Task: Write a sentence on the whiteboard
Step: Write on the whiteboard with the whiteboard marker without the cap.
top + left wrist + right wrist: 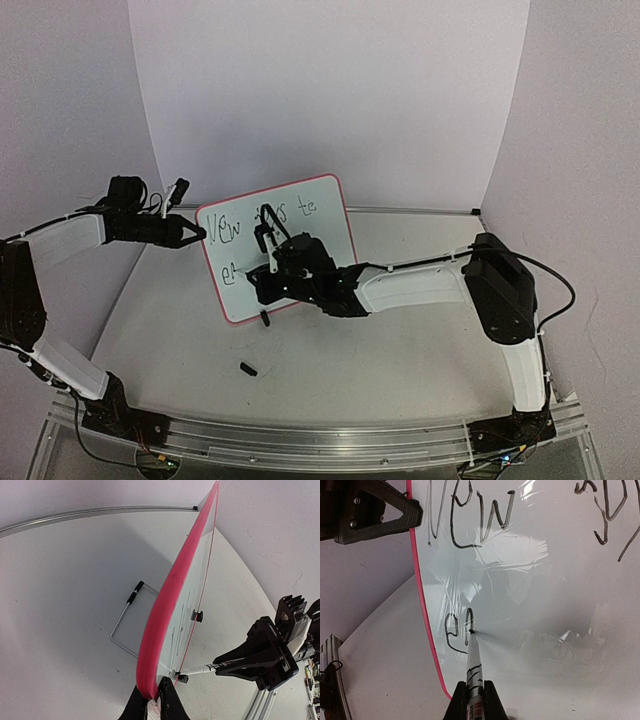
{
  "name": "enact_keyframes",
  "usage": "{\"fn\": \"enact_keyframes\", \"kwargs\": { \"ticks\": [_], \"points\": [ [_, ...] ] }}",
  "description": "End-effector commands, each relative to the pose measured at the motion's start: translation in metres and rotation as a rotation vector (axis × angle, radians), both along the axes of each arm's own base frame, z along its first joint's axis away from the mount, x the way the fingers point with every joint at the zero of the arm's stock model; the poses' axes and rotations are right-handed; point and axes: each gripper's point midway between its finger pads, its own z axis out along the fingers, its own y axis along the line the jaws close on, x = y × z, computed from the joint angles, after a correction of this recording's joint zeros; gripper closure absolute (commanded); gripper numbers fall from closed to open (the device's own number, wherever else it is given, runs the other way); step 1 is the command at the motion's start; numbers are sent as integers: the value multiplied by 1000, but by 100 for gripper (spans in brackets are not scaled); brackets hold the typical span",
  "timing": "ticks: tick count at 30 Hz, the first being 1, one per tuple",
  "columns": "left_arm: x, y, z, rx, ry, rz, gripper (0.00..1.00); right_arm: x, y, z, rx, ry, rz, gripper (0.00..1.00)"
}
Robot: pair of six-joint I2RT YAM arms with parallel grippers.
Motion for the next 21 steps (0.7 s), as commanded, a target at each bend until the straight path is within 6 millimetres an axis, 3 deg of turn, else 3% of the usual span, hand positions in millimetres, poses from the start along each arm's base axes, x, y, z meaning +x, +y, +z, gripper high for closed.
{"fn": "enact_keyframes", "kwargs": {
  "ticks": [1, 21],
  "points": [
    [6, 8, -15, 74, 34, 51, 100, 12, -22, -10, -38, 22, -75, 100],
    [6, 8, -15, 77, 35, 52, 100, 22, -13, 23, 36, -42, -92, 100]
  ]
}}
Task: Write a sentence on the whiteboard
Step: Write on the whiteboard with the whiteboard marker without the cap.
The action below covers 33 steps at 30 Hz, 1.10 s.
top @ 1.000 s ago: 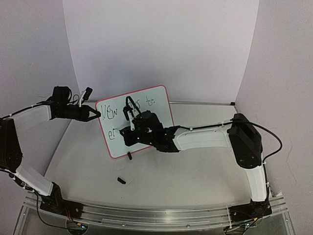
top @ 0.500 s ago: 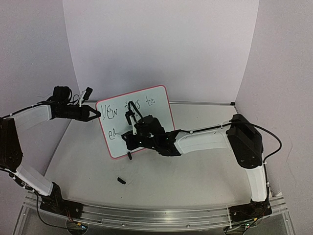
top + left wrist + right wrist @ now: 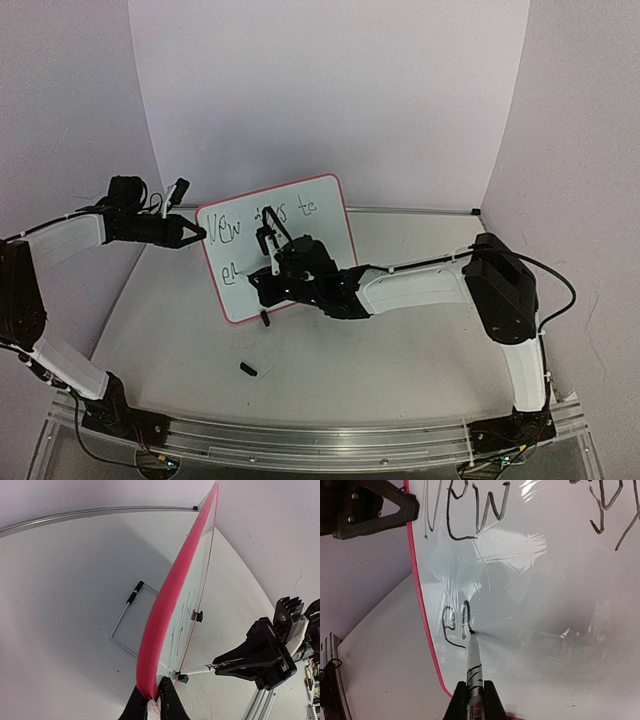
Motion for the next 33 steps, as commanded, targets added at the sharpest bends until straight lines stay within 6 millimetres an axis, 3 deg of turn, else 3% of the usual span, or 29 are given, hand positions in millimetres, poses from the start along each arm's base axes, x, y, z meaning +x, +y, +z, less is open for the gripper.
{"fn": "enact_keyframes", "kwargs": {
  "ticks": [1, 19, 33],
  "points": [
    [5, 8, -16, 77, 35, 51, 100, 24, -10, 29, 40, -57, -95, 100],
    [5, 7, -15, 75, 34, 46, 100, 33, -11, 49, 83, -110, -129, 100],
    [4, 6, -16, 76, 36, 44, 100, 37, -25, 44, 77, -108, -182, 100]
  ]
}}
